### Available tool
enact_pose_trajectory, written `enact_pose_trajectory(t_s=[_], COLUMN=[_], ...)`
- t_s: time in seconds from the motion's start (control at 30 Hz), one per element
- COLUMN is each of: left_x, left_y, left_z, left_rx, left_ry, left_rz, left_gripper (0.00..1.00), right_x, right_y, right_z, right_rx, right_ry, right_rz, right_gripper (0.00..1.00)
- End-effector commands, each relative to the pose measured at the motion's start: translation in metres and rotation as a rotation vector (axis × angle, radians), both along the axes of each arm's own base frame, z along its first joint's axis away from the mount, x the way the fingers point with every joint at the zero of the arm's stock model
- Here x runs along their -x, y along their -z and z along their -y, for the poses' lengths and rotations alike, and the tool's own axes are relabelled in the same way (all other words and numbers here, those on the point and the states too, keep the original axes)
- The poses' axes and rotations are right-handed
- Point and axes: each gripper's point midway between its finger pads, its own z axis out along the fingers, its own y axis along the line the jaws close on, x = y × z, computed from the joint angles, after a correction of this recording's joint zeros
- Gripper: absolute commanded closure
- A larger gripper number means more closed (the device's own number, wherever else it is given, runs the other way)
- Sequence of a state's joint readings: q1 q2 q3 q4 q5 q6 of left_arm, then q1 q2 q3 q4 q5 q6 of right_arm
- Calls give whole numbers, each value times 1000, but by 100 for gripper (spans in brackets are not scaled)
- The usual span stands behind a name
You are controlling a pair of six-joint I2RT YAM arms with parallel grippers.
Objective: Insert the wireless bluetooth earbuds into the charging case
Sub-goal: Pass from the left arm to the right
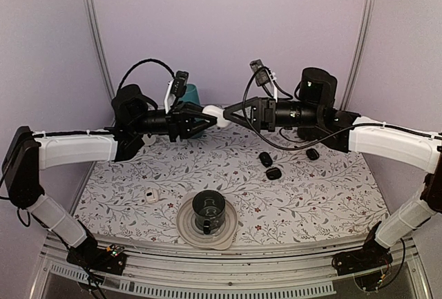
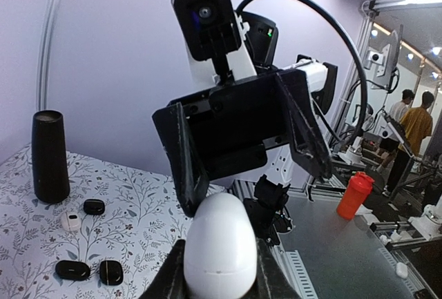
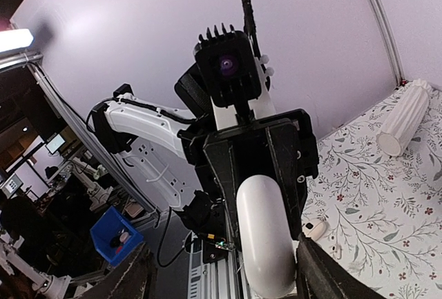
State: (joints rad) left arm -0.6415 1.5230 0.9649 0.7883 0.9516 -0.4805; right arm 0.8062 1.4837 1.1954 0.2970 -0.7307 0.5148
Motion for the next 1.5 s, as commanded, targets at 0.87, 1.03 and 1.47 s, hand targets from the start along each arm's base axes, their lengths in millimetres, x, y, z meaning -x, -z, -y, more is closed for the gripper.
enact_pose_trajectory(t_s=[0.87,1.03,1.47], left_x=[-3,-2,-3], left_y=[-16,-15,-8], left_z=[-1,0,-4], left_rx=[102,99,67], left_ry=[23,28,-18], left_rz=[-184,-187,-173], left_gripper=[100,100,69], right_x=[-4,-5,-13], right_y=[5,5,14], right_z=[-8,-11,-19], right_rx=[-8,-15,-11], right_ry=[66,55,57], right_rz=[80,68,9], right_gripper=[71,74,97])
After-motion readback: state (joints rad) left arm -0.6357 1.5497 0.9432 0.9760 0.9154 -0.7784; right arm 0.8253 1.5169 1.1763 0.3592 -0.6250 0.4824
